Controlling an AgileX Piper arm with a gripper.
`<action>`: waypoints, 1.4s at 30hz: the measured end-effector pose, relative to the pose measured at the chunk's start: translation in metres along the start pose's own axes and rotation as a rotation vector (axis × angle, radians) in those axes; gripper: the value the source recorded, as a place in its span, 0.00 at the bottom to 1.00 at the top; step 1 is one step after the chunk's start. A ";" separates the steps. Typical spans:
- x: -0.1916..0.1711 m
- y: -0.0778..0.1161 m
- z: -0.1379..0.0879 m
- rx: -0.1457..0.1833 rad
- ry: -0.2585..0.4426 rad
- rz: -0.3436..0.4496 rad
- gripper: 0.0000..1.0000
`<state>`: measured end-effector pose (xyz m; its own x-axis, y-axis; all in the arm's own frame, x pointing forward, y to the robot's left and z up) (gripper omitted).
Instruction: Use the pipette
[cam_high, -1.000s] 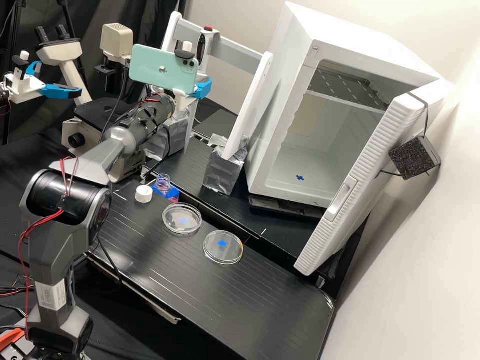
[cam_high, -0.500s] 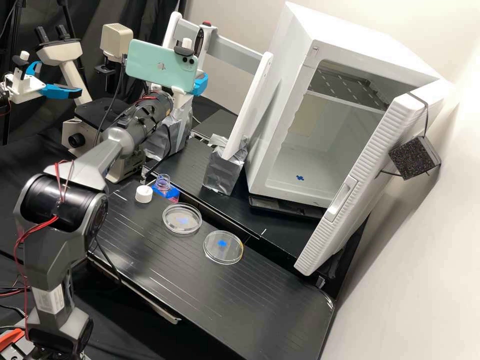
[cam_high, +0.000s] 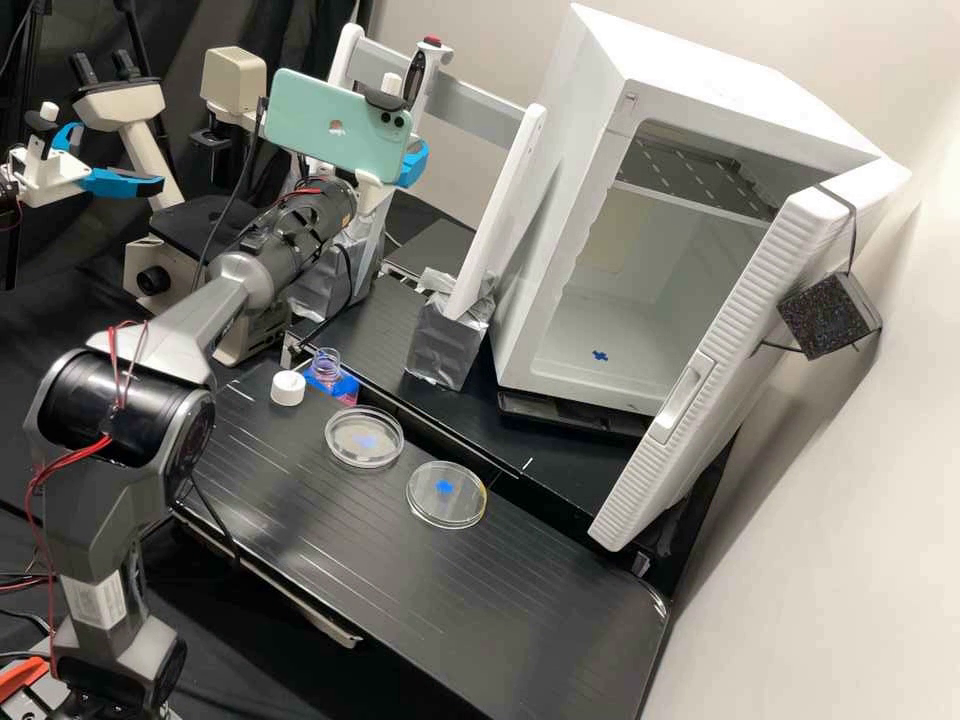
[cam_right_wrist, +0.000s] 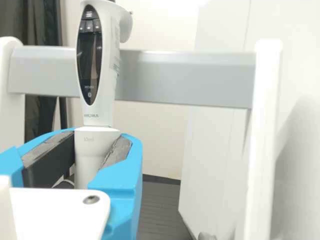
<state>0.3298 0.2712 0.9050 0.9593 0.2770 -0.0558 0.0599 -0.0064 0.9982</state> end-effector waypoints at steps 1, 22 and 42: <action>0.000 0.001 0.000 0.003 0.002 0.002 0.00; -0.037 0.024 -0.005 0.062 0.066 0.167 0.00; -0.102 -0.015 0.006 0.076 0.132 0.198 0.00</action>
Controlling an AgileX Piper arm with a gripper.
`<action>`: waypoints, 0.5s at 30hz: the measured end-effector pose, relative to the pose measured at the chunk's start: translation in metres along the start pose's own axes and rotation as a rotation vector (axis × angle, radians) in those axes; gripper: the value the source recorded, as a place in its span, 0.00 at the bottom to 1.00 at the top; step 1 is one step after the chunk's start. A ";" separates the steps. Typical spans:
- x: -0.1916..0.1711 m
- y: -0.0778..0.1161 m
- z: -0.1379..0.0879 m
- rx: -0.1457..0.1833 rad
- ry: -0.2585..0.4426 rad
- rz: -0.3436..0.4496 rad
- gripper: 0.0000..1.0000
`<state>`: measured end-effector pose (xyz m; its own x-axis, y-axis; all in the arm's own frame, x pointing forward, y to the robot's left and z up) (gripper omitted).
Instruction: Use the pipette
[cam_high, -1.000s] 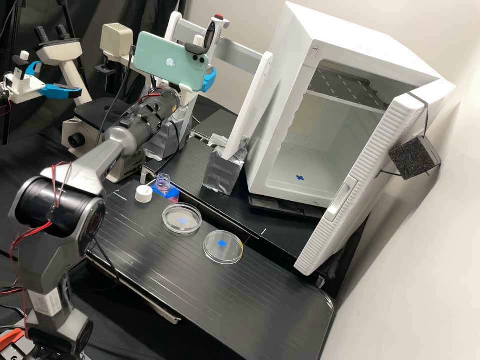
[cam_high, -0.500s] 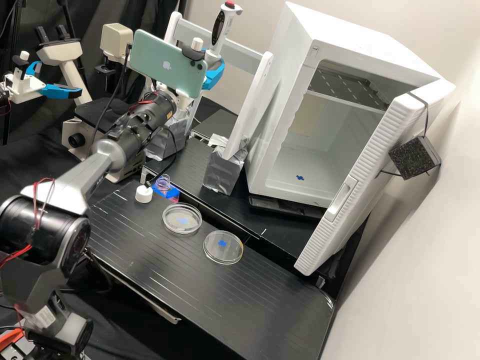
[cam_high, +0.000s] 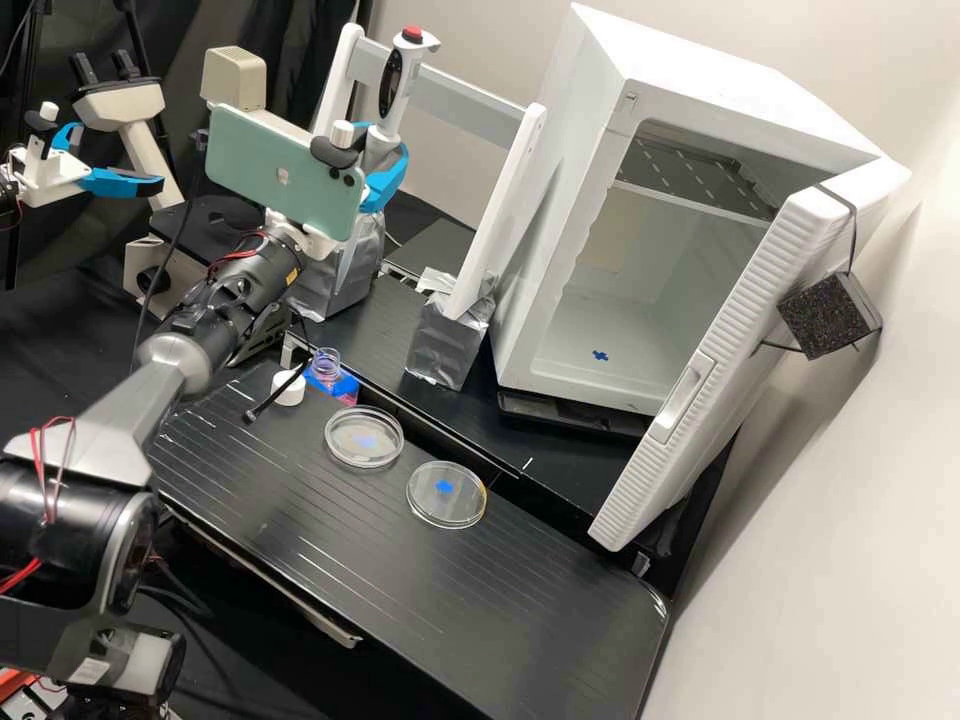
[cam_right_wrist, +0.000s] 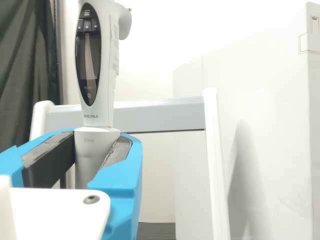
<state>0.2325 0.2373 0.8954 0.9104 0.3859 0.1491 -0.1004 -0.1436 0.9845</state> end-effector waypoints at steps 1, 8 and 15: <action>-0.003 -0.002 0.002 -0.004 -0.001 0.003 0.00; -0.018 -0.015 0.017 -0.019 -0.022 -0.008 0.00; -0.027 -0.025 0.023 -0.038 -0.020 -0.012 0.00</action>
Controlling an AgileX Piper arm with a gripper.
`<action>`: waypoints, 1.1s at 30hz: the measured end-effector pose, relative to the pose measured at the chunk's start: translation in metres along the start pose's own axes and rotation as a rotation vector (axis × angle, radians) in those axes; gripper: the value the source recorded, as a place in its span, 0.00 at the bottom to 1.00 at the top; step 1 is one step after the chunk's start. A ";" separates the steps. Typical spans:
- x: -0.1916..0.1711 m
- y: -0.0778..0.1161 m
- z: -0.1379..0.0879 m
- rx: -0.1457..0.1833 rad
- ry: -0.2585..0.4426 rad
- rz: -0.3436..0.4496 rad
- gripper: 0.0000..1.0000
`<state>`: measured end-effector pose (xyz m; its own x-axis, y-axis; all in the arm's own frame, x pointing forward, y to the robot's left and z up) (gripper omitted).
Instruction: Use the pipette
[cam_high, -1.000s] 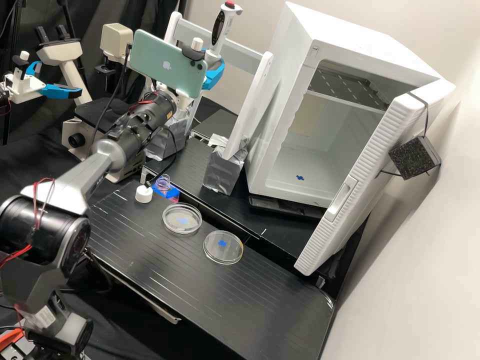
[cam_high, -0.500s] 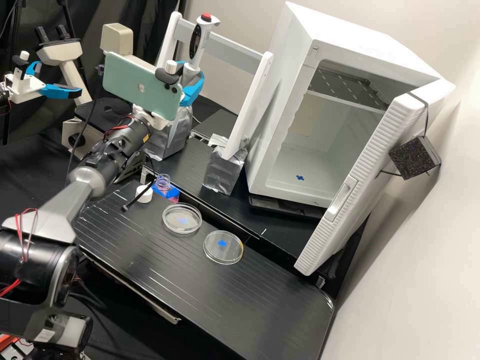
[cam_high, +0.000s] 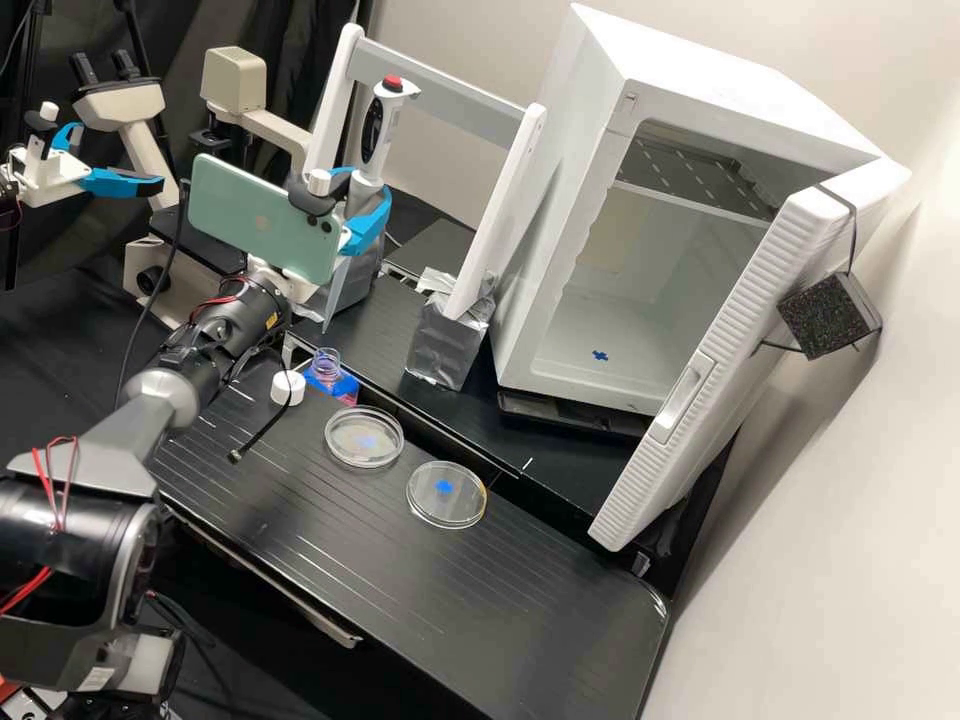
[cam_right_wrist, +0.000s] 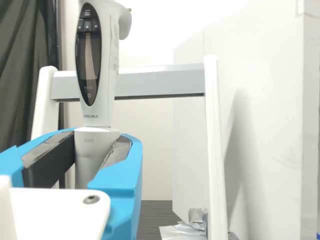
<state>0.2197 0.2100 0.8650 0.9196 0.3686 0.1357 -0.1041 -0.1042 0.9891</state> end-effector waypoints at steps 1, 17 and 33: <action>-0.001 -0.002 0.000 -0.010 0.005 0.003 0.00; 0.001 -0.018 0.019 -0.060 -0.040 -0.002 0.00; -0.009 -0.029 0.037 -0.055 -0.083 -0.019 0.00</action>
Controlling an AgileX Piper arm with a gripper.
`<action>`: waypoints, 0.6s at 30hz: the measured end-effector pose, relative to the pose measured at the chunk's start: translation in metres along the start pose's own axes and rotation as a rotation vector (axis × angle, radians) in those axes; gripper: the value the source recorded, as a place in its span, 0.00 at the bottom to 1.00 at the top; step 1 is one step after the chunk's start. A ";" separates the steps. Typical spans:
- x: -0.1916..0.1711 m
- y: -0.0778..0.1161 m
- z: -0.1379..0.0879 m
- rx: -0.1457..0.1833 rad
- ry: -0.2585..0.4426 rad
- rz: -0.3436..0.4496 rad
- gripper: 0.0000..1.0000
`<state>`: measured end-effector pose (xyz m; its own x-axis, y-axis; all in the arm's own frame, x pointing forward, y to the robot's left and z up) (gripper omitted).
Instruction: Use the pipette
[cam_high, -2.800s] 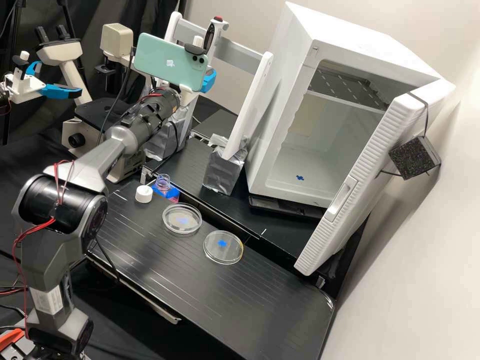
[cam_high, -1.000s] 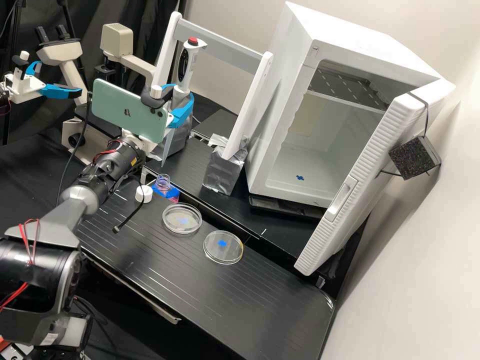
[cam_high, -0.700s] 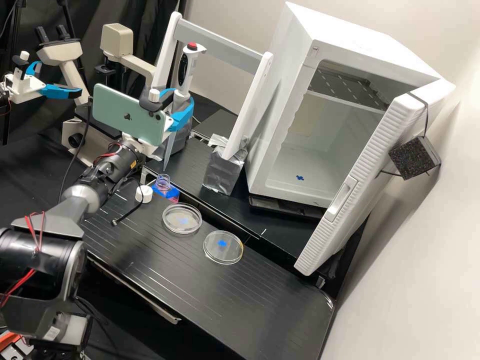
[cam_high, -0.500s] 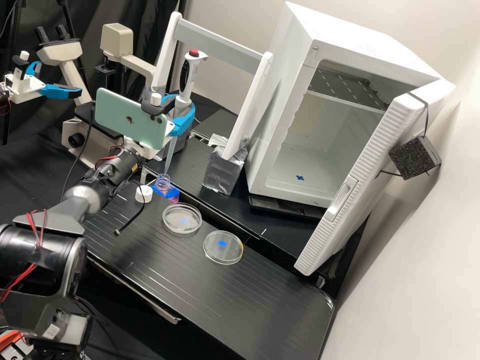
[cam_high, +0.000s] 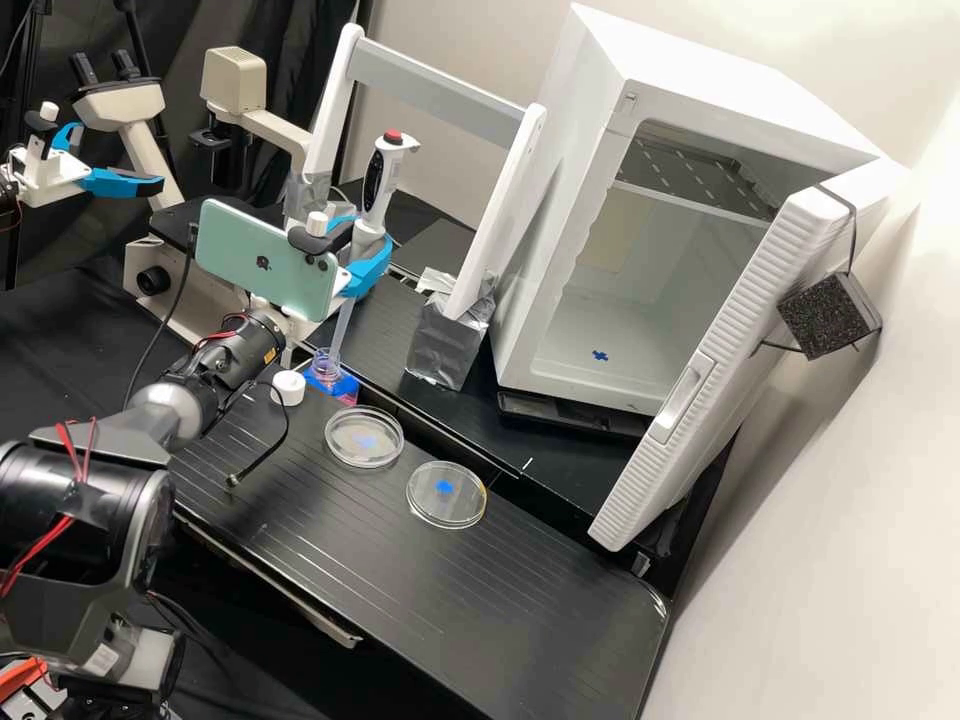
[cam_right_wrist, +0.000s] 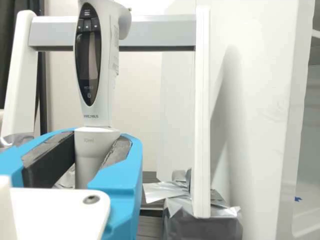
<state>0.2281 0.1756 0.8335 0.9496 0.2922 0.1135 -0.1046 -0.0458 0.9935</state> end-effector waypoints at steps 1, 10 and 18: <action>-0.001 -0.001 0.000 -0.001 0.002 -0.001 0.00; -0.014 -0.014 0.001 0.022 0.028 0.074 0.00; -0.017 -0.031 0.009 -0.007 0.007 0.026 0.00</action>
<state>0.2175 0.1632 0.8004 0.9444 0.2976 0.1396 -0.1315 -0.0471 0.9902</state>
